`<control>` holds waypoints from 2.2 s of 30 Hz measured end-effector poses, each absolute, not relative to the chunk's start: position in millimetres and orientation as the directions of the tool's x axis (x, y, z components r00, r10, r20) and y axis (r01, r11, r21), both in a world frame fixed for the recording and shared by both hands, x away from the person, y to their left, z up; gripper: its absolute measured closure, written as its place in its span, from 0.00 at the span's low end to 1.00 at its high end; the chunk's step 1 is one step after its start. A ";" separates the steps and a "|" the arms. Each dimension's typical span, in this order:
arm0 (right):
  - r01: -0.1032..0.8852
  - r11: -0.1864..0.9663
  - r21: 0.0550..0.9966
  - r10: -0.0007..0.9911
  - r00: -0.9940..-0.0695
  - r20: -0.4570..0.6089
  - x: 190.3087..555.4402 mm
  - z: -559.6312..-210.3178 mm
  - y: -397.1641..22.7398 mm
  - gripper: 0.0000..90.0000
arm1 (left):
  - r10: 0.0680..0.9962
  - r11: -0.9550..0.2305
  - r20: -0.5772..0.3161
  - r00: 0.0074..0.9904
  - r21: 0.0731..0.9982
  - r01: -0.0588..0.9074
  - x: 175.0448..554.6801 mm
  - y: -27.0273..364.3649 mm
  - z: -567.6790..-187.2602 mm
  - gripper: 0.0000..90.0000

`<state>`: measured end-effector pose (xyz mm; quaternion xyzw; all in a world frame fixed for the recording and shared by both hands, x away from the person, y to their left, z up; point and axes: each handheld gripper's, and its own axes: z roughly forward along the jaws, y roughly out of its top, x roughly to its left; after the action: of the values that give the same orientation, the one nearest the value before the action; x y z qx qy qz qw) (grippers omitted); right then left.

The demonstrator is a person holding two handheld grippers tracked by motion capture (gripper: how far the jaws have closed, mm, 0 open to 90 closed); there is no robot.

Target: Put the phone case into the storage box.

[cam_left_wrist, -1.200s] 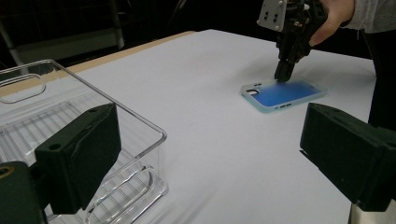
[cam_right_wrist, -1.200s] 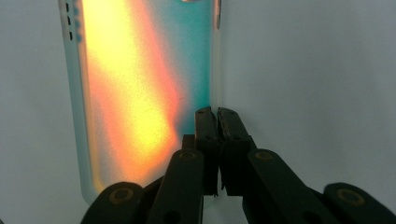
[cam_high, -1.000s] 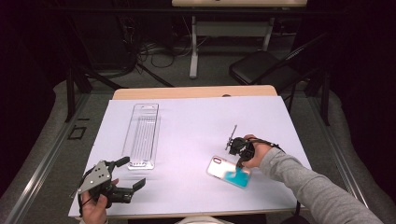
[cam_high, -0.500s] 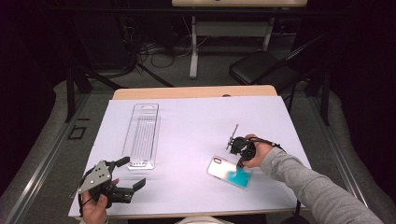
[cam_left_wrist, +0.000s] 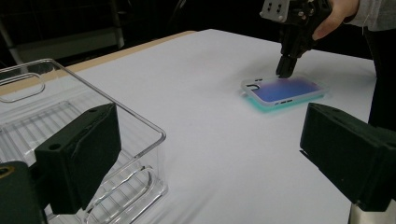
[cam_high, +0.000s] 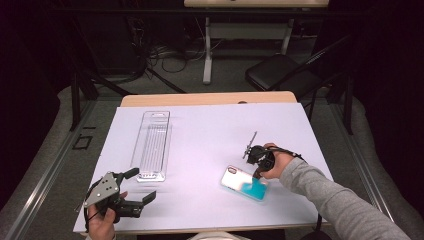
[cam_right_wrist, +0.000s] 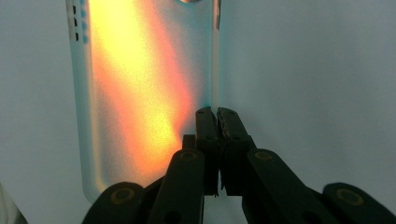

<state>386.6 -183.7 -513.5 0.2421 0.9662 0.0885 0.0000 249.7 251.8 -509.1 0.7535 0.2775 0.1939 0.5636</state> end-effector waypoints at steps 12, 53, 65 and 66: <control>0.500 0.837 0.221 0.509 -0.861 0.023 385.5 -505.4 -186.1 0.98 | 0.633 -0.213 -0.035 0.774 0.952 0.218 251.4 249.8 -509.7 0.06; 0.568 0.700 0.433 0.636 -0.772 -0.015 377.9 -482.1 -180.9 0.98 | 0.660 -0.205 -0.107 0.743 0.926 0.316 260.3 240.8 -509.4 0.00; 0.580 0.648 0.494 0.671 -0.742 -0.009 374.6 -472.4 -185.0 0.98 | 0.693 -0.175 -0.144 0.706 0.917 0.359 272.5 231.2 -496.8 0.00; 0.579 0.642 0.502 0.674 -0.739 -0.009 374.5 -473.1 -184.6 0.98 | 0.693 -0.175 -0.144 0.706 0.917 0.359 272.5 231.2 -496.8 0.00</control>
<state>374.5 -184.6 -473.1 0.3476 0.9008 0.2410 0.0980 272.5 231.2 -496.8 0.7506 0.3503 0.1553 0.5383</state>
